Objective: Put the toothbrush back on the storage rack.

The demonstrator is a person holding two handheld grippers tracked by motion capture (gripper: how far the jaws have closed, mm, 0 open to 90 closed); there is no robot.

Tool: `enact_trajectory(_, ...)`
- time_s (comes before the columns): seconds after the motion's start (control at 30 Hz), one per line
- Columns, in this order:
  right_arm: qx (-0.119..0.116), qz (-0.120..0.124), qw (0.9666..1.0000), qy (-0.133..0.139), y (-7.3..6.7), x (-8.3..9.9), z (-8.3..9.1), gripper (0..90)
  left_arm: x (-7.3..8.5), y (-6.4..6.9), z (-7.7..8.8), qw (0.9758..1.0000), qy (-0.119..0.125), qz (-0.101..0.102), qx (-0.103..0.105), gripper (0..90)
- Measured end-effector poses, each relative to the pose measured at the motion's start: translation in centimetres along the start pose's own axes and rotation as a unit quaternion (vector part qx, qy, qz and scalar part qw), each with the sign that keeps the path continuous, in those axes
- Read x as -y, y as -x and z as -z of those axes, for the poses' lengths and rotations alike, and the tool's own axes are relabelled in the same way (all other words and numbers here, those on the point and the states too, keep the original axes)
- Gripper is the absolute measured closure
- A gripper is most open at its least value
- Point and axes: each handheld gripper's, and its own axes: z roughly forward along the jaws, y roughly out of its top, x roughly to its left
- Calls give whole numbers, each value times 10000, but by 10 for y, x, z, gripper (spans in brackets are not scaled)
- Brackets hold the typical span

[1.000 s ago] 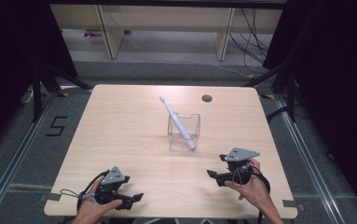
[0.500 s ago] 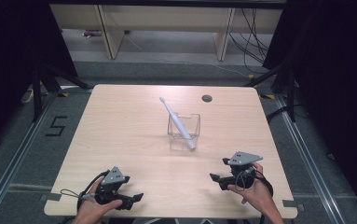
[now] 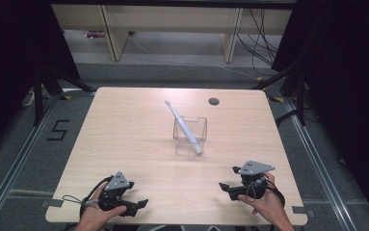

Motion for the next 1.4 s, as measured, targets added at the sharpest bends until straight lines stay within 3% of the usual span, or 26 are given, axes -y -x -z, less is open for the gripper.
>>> enact_trajectory(0.27, 1, -84, 10000, -17, -5, 4, 3, 204, 0, 0, 0, 10000, 15, -1, -13, 149)
enact_trajectory(0.33, 49, 53, 9999, 80, -3, 5, 4, 194, 0, 0, 0, 10000, 29, 1, -15, 149)
enact_trajectory(0.4, 12, -90, 10000, 23, -5, 6, 6, 193, 0, 0, 0, 10000, 23, 16, -18, 149)
enact_trajectory(0.53, 11, -55, 10000, 42, -4, 9, 7, 183, 0, 0, 0, 10000, 19, -33, 2, 149)
enact_trajectory(0.57, 59, -191, 9998, 42, -7, 10, 7, 183, 0, 0, 0, 10000, 22, -32, 0, 149)
enact_trajectory(0.63, 77, -39, 9999, 92, -5, 11, 7, 178, 0, 0, 0, 10000, 25, -25, 5, 149)
enact_trajectory(0.7, 51, -124, 9999, 37, -7, 12, 7, 171, 0, 0, 0, 10000, 25, -24, 4, 149)
enact_trajectory(0.9, 96, -66, 9999, 95, -8, 17, 9, 169, 0, 0, 0, 10000, 67, -10, -3, 149)
enact_trajectory(0.97, 91, -220, 9997, 22, -10, 18, 11, 169, 0, 0, 0, 10000, 67, 0, -6, 149)
enact_trajectory(1.0, 173, -58, 9998, 91, -7, 19, 11, 169, 0, 0, 0, 10000, 70, -8, -1, 149)
enact_trajectory(1.03, 106, -57, 9999, 91, -6, 20, 11, 169, 0, 1, -1, 9999, 146, 57, 21, 149)
enact_trajectory(1.1, 92, -165, 9998, 41, -7, 22, 13, 170, 0, 1, -1, 9999, 139, 53, 18, 149)
enact_trajectory(1.27, 102, -172, 9998, 59, -7, 26, 15, 170, 0, 1, -1, 9999, 150, 38, 9, 148)
enact_trajectory(1.3, 140, -356, 9993, -13, -10, 27, 16, 170, 0, 1, -1, 9999, 145, 44, 10, 149)
enact_trajectory(1.33, 169, -112, 9998, 59, -8, 28, 16, 170, 0, 1, -1, 9999, 147, 46, 10, 149)
enact_trajectory(1.4, 125, -239, 9996, 32, -9, 29, 17, 169, 0, 2, -1, 9998, 157, 81, -9, 149)
